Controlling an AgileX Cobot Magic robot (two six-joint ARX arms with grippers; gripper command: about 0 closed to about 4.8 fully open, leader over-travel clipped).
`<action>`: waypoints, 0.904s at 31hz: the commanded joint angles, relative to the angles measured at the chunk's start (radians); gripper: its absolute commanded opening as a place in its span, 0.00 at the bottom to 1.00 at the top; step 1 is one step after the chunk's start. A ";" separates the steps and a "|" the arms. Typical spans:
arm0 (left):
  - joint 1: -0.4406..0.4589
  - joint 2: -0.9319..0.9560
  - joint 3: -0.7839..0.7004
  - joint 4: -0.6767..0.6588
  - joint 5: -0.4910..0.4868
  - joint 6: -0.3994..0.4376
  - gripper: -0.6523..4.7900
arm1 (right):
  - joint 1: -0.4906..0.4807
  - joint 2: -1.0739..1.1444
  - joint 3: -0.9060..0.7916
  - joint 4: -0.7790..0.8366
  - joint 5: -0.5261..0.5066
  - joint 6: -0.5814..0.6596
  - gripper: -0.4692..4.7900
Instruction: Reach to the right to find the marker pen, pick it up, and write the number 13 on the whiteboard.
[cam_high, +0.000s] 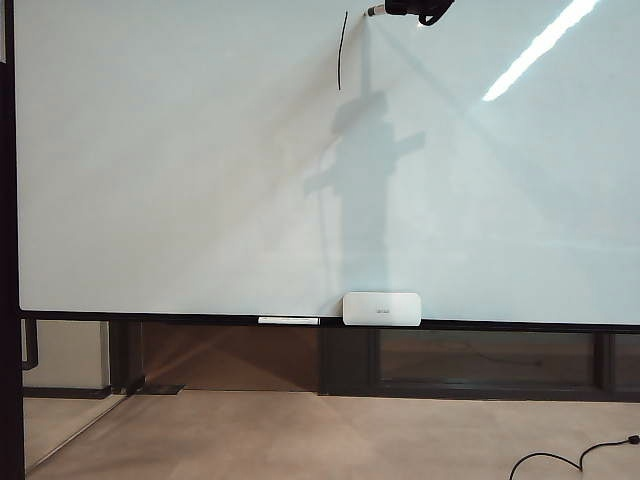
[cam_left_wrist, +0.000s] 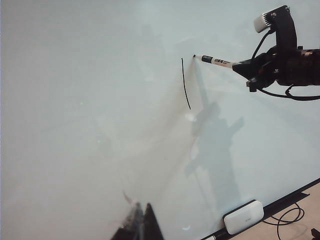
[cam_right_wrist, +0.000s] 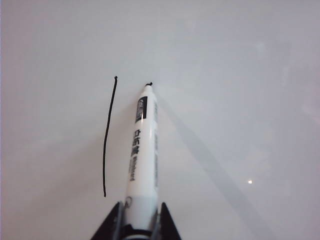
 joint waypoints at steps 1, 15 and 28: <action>0.000 -0.003 0.004 0.011 0.003 -0.006 0.11 | 0.002 -0.006 0.005 0.021 0.002 0.001 0.08; 0.000 -0.003 0.004 0.011 0.003 -0.006 0.11 | -0.002 -0.006 0.006 -0.009 0.114 0.000 0.08; 0.000 -0.016 0.005 0.011 0.003 -0.006 0.11 | -0.001 -0.008 0.006 -0.056 0.230 0.000 0.08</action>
